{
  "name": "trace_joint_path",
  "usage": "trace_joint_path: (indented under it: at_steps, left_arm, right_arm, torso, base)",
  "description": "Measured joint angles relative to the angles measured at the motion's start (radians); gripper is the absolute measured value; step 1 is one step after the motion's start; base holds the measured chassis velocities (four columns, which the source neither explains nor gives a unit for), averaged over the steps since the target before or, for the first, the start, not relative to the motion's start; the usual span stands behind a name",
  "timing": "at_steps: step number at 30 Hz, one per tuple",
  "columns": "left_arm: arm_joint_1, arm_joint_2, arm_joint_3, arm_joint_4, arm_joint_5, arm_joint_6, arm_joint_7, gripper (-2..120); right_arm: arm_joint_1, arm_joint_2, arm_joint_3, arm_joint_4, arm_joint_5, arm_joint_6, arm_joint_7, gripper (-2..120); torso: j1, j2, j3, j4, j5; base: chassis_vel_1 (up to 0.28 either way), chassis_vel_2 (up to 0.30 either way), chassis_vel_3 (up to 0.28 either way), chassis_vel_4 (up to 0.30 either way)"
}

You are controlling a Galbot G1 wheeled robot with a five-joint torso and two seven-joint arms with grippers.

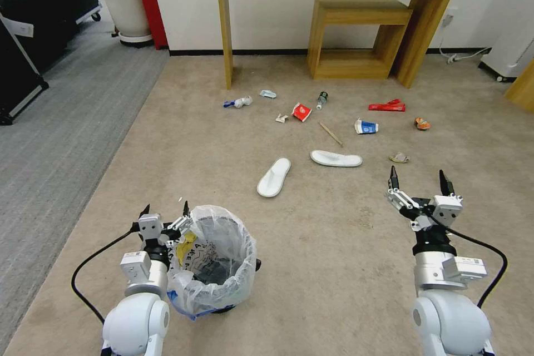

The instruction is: Pick up the trash bin and place the garbage on the floor into it.

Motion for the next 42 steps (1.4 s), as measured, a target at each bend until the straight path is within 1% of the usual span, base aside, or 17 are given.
trace_joint_path:
  at_steps: [1, 2, 5, 6, 9, 10, 11, 13, 14, 16, 17, 19, 21, 23, 34, 36, 42]
  left_arm:
    - [-0.003, 0.023, 0.008, -0.004, -0.041, 0.027, -0.012, 100]
    - [-0.003, 0.023, 0.008, -0.004, -0.041, 0.027, -0.012, 100]
    - [-0.008, 0.137, 0.025, -0.035, -0.198, 0.143, -0.081, 100]
    - [-0.008, 0.137, 0.025, -0.035, -0.198, 0.143, -0.081, 100]
    - [-0.009, 0.262, 0.029, -0.056, -0.354, 0.259, -0.169, 100]
    - [-0.008, 0.309, 0.03, -0.065, -0.432, 0.316, -0.218, 100]
    - [-0.008, 0.309, 0.03, -0.065, -0.432, 0.316, -0.218, 100]
    - [-0.005, 0.371, 0.044, -0.078, -0.594, 0.389, -0.306, 100]
    - [-0.005, 0.371, 0.044, -0.078, -0.594, 0.389, -0.306, 100]
    - [-0.005, 0.404, 0.063, -0.079, -0.698, 0.422, -0.374, 100]
    - [-0.005, 0.404, 0.063, -0.079, -0.698, 0.422, -0.374, 100]
    - [-0.006, 0.426, 0.082, -0.068, -0.759, 0.439, -0.422, 100]
    - [-0.006, 0.428, 0.086, -0.066, -0.776, 0.444, -0.436, 100]
    - [-0.014, 0.433, 0.103, -0.058, -0.843, 0.464, -0.484, 100]
    - [-0.036, 0.473, 0.126, -0.009, -0.903, 0.478, -0.518, 99]
    - [-0.054, 0.507, 0.142, 0.017, -0.951, 0.48, -0.542, 98]
    - [-0.061, 0.525, 0.157, 0.032, -0.961, 0.479, -0.55, 97]
  right_arm:
    - [-0.002, -0.004, 0.001, 0.001, 0.002, -0.005, 0.001, 100]
    - [-0.002, -0.004, 0.001, 0.001, 0.002, -0.005, 0.001, 100]
    - [-0.009, -0.011, 0.005, 0.005, 0.007, -0.012, 0.004, 100]
    - [-0.009, -0.011, 0.005, 0.005, 0.007, -0.012, 0.004, 100]
    - [-0.009, -0.012, 0.006, 0.005, 0.013, -0.012, 0.006, 100]
    - [-0.009, -0.012, 0.006, 0.005, 0.014, -0.011, 0.007, 100]
    - [-0.009, -0.012, 0.006, 0.005, 0.014, -0.011, 0.007, 100]
    - [-0.007, -0.01, 0.007, 0.004, 0.015, -0.01, 0.007, 100]
    - [-0.007, -0.01, 0.007, 0.004, 0.015, -0.01, 0.007, 100]
    - [-0.004, -0.008, 0.007, 0.004, 0.016, -0.009, 0.007, 100]
    - [-0.004, -0.008, 0.007, 0.004, 0.016, -0.009, 0.007, 100]
    - [-0.003, -0.004, 0.007, 0.004, 0.016, -0.009, 0.007, 100]
    - [-0.002, -0.002, 0.008, 0.004, 0.016, -0.009, 0.007, 100]
    - [-0.003, 0.002, 0.009, 0.002, 0.015, -0.007, 0.007, 100]
    - [-0.005, 0.013, 0.012, -0.001, 0.005, -0.001, 0.006, 100]
    - [-0.004, 0.022, 0.011, -0.005, -0.002, 0.003, 0.006, 100]
    - [-0.002, 0.023, 0.011, -0.006, -0.003, 0.003, 0.006, 100]
  torso:
    - [0.0, 0.0, 0.0, 0.0, -0.0003]
    - [0.0, 0.0, 0.0, 0.0, -0.0003]
    - [0.0, 0.0, 0.0, 0.0, -0.0004]
    - [0.0, 0.0, 0.0, 0.0, -0.0004]
    - [0.0, 0.0, 0.0, 0.0, -0.0003]
    - [0.0, 0.0, 0.0, 0.0001, 0.0]
    - [0.0, 0.0, 0.0, 0.0001, 0.0]
    - [0.0, 0.0, 0.0, 0.0, -0.0003]
    - [0.0, 0.0, 0.0, 0.0, -0.0003]
    - [0.0, 0.0, 0.0, 0.0, -0.0002]
    - [0.0, 0.0, 0.0, 0.0, -0.0002]
    - [0.0, 0.0, 0.0, 0.0001, -0.0002]
    - [0.0, 0.0, 0.0, 0.0001, -0.0002]
    - [0.0, 0.0, 0.0, 0.0, -0.0001]
    - [0.0, 0.0, 0.0, 0.0001, -0.0001]
    - [0.0, 0.0, 0.0, 0.0, -0.0001]
    - [0.0, 0.0, 0.0, 0.0, 0.0]
  base:
    - [0.0, 0.0, 0.0, 0.0]
    - [0.0, 0.0, 0.0, 0.0]
    - [0.0, 0.0, 0.0, 0.0]
    - [0.0, 0.0, 0.0, 0.0]
    - [0.0, 0.0, 0.0, 0.0]
    - [0.0, 0.0, 0.0, 0.0]
    - [0.0, 0.0, 0.0, 0.0]
    - [0.0, 0.0, 0.0, 0.0]
    - [0.0, 0.0, 0.0, 0.0]
    - [0.0, 0.0, 0.0, 0.0]
    - [0.0, 0.0, 0.0, 0.0]
    - [0.0, 0.0, 0.0, 0.0]
    - [0.0, 0.0, 0.0, 0.0]
    - [0.0, 0.0, 0.0, 0.0]
    - [0.0, 0.0, 0.0, 0.0]
    - [0.0, 0.0, 0.0, 0.0]
    - [0.0, 0.0, 0.0, 0.0]
